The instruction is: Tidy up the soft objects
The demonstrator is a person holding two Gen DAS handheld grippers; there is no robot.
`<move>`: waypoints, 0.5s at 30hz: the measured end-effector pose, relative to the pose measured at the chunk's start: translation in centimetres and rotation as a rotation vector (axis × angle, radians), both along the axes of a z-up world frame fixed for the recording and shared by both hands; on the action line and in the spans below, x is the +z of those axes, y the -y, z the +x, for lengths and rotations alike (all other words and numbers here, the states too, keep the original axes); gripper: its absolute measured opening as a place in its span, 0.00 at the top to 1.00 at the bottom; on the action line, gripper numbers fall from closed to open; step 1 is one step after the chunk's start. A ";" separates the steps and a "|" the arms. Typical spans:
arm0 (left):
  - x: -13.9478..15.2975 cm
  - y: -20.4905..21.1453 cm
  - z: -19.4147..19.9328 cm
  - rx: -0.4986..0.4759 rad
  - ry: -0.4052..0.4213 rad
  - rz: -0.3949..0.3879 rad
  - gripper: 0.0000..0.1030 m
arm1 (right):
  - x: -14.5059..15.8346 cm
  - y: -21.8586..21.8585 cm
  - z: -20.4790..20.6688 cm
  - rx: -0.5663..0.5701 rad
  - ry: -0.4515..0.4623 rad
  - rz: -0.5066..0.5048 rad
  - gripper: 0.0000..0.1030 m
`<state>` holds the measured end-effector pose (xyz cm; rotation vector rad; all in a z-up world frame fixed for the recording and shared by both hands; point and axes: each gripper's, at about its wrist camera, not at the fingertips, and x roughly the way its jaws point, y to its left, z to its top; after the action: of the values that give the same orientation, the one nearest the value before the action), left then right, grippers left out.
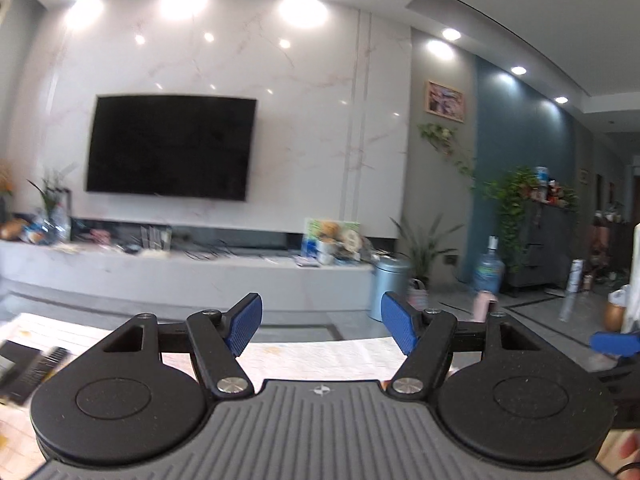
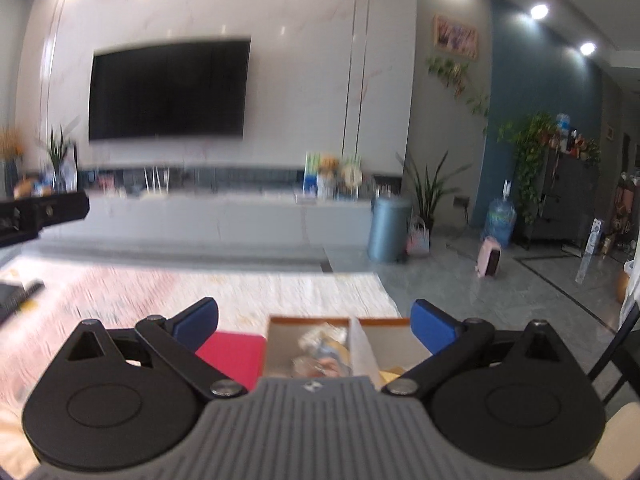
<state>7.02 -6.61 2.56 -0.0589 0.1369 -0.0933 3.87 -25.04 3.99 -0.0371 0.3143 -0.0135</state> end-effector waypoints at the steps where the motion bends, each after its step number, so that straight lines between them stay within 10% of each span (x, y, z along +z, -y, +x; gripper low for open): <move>1: -0.4 -0.3 -0.3 0.015 0.007 0.016 0.23 | -0.3 -0.4 -0.6 -0.008 0.020 0.010 0.03; 8: -4.3 -2.6 -1.6 0.075 -0.045 0.156 0.25 | -4.2 -2.8 -2.9 -0.042 0.034 0.018 0.02; 15: -8.0 -5.3 -3.0 0.107 -0.163 0.105 0.25 | -7.3 -4.1 -2.5 -0.070 0.013 0.041 0.02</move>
<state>3.98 -1.32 -5.47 0.0316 0.3012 0.0261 1.35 -20.92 -3.32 0.0145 0.3023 -0.0763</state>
